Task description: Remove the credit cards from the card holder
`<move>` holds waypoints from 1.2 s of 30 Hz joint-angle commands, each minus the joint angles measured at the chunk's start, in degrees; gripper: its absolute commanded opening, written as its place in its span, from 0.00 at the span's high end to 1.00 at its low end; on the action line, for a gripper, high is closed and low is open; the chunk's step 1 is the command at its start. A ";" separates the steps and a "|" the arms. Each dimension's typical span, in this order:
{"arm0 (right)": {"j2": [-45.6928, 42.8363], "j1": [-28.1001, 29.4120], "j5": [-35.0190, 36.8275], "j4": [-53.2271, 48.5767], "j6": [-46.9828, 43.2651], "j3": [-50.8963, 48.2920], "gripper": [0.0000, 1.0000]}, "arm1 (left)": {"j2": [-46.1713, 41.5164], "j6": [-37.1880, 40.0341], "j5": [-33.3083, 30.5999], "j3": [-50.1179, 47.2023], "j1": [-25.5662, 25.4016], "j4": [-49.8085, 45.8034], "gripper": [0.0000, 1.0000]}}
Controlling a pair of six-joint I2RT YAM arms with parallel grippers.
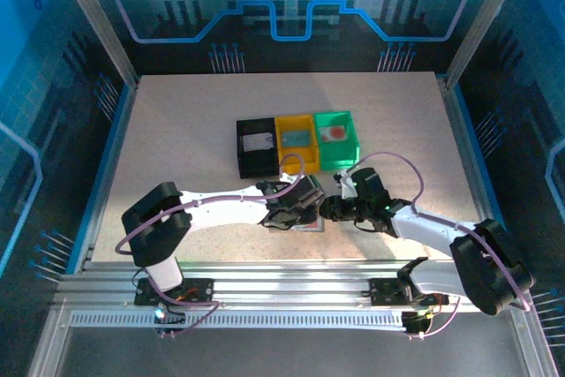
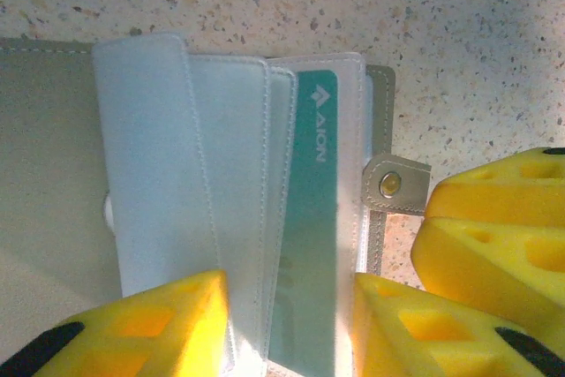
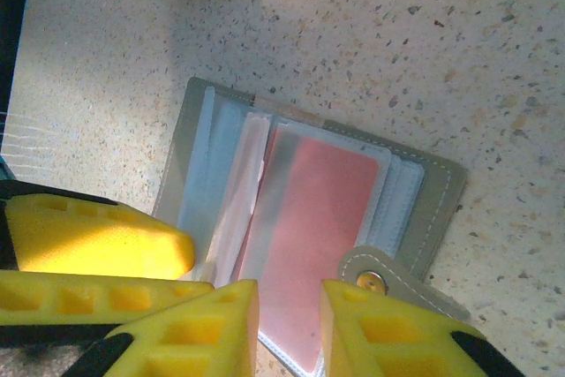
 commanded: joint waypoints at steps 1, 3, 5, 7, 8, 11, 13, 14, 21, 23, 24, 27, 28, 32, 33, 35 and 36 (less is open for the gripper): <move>-1.36 -1.01 0.13 0.98 0.64 -0.47 0.76 | 0.50 0.28 0.13 -0.25 -0.45 -0.38 0.55; -1.49 -1.17 0.13 1.00 0.73 -0.51 0.76 | 0.58 0.29 0.13 -0.25 -0.45 -0.48 0.54; -1.83 -1.34 0.16 1.01 0.77 -0.75 0.75 | 0.69 0.30 0.14 -0.32 -0.45 -0.48 0.53; -2.22 -1.54 0.12 1.18 0.86 -0.86 0.73 | 0.71 0.21 0.21 -0.43 -0.45 -0.44 0.52; -2.29 -1.54 0.12 1.33 0.93 -1.02 0.73 | 0.72 0.22 0.13 -0.50 -0.45 -0.39 0.51; -2.16 -1.56 -0.27 1.55 1.03 -1.03 0.73 | 0.82 0.10 0.05 -0.67 -0.45 -0.44 0.51; -1.92 -1.67 -0.32 1.64 1.04 -1.08 0.73 | 0.89 0.05 -0.05 -0.87 -0.45 -0.31 0.50; -1.99 -1.65 -0.34 1.65 1.04 -1.04 0.73 | 0.84 -0.03 -0.05 -1.03 -0.45 -0.31 0.49; -1.81 -1.89 -0.83 1.99 1.12 -1.10 0.71 | 0.63 -0.61 -0.22 -2.51 -0.45 0.10 0.48; -1.37 -1.81 -1.18 2.08 1.21 -1.07 0.70 | 0.59 -0.72 -0.22 -2.81 -0.45 0.28 0.48; -1.25 -1.82 -1.28 2.14 1.21 -0.96 0.70 | 0.59 -0.75 -0.20 -2.89 -0.40 0.43 0.48; -1.13 -1.87 -1.37 2.18 1.20 -0.99 0.70 | 0.23 -0.93 -0.31 -3.28 -0.44 0.80 0.48; -1.09 -1.84 -1.37 2.16 1.17 -0.99 0.70 | -0.06 -0.91 -0.39 -3.37 -0.39 0.88 0.48; -0.97 -1.83 -1.37 2.17 1.12 -0.88 0.69 | -0.47 -0.85 -0.31 -3.26 -0.43 1.10 0.45; -0.98 -1.85 -1.38 2.18 1.12 -0.87 0.69 | -0.56 -0.79 -0.23 -3.24 -0.43 1.26 0.44; -0.95 -1.82 -1.34 2.07 1.08 -0.87 0.69 | -0.74 -0.83 -0.14 -3.24 -0.45 1.44 0.43; -0.86 -1.88 -1.28 2.00 1.12 -0.80 0.69 | -0.89 -0.80 -0.14 -3.24 -0.41 1.43 0.43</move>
